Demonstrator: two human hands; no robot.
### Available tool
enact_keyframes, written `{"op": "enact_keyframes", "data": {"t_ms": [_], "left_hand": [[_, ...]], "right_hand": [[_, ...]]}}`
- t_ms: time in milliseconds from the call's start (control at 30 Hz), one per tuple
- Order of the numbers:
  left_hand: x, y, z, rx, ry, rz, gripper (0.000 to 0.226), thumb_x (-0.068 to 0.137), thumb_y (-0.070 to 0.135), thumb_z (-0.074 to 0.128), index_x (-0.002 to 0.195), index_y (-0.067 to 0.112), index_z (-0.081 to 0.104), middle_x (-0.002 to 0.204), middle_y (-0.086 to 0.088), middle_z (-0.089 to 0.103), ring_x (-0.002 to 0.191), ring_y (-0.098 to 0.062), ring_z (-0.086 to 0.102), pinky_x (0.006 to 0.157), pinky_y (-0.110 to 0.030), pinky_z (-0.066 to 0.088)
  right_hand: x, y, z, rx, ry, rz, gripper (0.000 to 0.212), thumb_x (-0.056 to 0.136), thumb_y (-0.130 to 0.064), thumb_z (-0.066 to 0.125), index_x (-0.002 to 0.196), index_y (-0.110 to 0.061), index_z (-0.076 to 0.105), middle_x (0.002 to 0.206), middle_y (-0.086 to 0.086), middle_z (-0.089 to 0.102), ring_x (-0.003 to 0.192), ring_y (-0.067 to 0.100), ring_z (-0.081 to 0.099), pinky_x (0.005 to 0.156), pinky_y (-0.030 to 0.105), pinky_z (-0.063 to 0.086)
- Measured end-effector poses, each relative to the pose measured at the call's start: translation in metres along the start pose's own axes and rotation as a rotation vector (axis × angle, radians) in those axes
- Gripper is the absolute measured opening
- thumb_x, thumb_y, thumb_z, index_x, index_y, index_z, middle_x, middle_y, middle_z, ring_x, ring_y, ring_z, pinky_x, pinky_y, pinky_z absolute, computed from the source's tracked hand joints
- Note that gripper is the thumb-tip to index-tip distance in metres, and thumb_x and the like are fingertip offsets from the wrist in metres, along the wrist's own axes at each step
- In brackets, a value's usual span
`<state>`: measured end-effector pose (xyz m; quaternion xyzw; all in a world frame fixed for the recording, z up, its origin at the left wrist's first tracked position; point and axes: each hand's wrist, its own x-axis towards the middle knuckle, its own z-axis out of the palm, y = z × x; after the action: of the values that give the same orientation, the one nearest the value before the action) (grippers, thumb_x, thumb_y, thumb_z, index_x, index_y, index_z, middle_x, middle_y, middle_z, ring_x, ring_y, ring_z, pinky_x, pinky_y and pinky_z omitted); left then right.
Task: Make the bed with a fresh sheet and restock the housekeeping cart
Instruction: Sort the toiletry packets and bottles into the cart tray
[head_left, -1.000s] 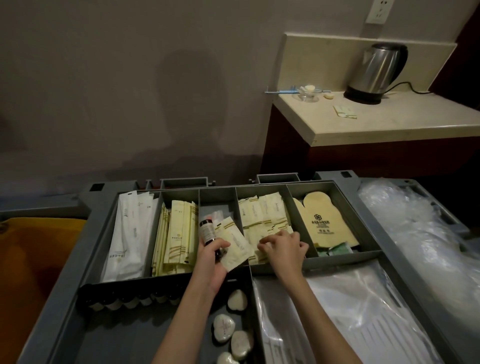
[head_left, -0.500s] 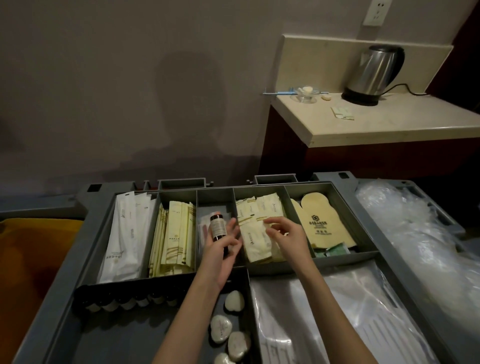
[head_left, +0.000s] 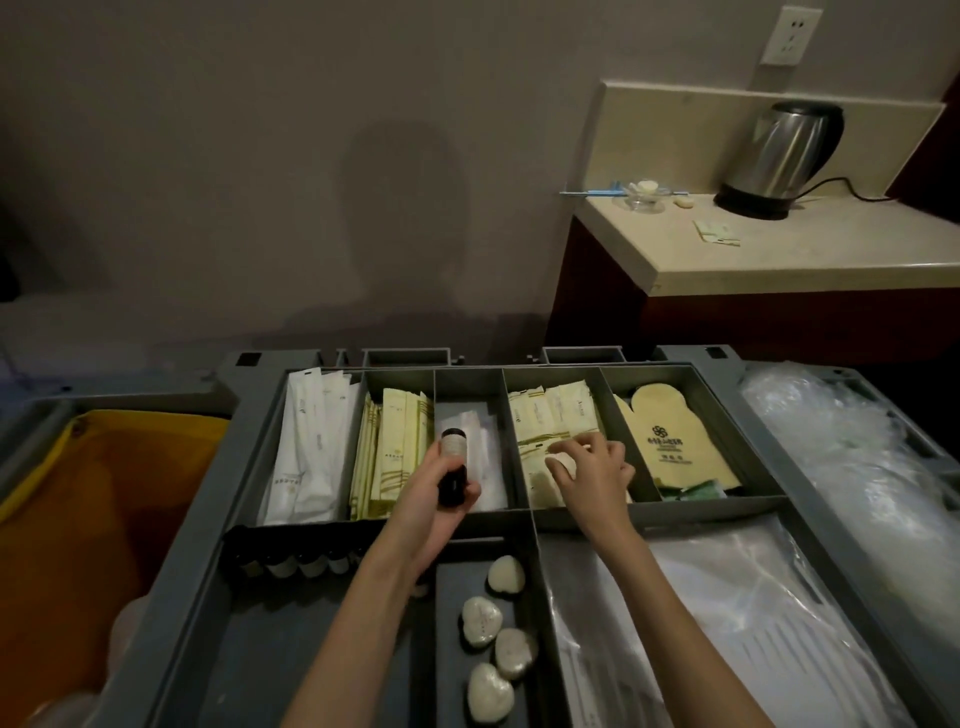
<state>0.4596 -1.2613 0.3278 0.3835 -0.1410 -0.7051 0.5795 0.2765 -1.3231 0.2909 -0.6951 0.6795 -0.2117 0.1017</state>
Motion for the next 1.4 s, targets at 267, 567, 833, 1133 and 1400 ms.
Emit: {"op": "enact_keyframes", "data": {"t_ms": [267,567,833,1133,1400], "left_hand": [[-0.053,0.034,-0.057,0.722,0.14,0.297,0.028,0.084,0.013,0.07,0.107,0.019,0.055,0.108,-0.004,0.06,0.084,-0.013,0.068,0.067,-0.021,0.055],[-0.092,0.03,-0.105,1.214,0.217,0.586,0.033,0.072,0.017,0.081,0.098,0.031,0.066,0.101,0.007,0.062,0.094,0.0,0.056,0.077,-0.007,0.044],[-0.087,0.011,-0.111,1.261,0.205,0.612,0.038,0.073,0.009,0.079,0.105,0.019,0.062,0.099,0.009,0.062,0.094,-0.002,0.057,0.073,-0.002,0.042],[-0.067,-0.021,-0.119,1.347,0.165,0.785,0.027,0.077,-0.002,0.073,0.101,0.006,0.065,0.106,0.007,0.051,0.105,-0.008,0.058,0.093,-0.021,0.048],[-0.057,-0.027,-0.12,1.431,0.198,0.835,0.034,0.077,0.009,0.074,0.11,0.014,0.067,0.107,0.005,0.059,0.097,-0.006,0.056,0.082,-0.021,0.049]], "right_hand": [[-0.063,-0.05,0.012,0.139,0.003,-0.101,0.026,0.094,-0.029,0.053,0.119,-0.026,0.059,0.128,0.0,0.045,0.123,0.02,0.028,0.1,0.037,0.024],[-0.117,-0.078,0.037,0.169,0.036,-0.113,0.023,0.093,-0.028,0.055,0.115,-0.028,0.06,0.13,-0.002,0.044,0.124,0.02,0.029,0.102,0.038,0.028],[-0.134,-0.082,0.037,0.226,-0.049,-0.191,0.04,0.091,-0.037,0.057,0.131,-0.034,0.05,0.142,-0.009,0.038,0.135,0.018,0.02,0.111,0.044,0.021],[-0.131,-0.078,0.044,0.125,-0.27,-0.231,0.066,0.089,-0.051,0.054,0.145,-0.044,0.019,0.159,-0.01,-0.002,0.144,0.015,-0.013,0.118,0.051,-0.002],[-0.131,-0.076,0.044,0.132,-0.309,-0.219,0.068,0.089,-0.054,0.052,0.143,-0.048,0.013,0.158,-0.01,-0.008,0.144,0.016,-0.016,0.117,0.051,-0.002]]}}
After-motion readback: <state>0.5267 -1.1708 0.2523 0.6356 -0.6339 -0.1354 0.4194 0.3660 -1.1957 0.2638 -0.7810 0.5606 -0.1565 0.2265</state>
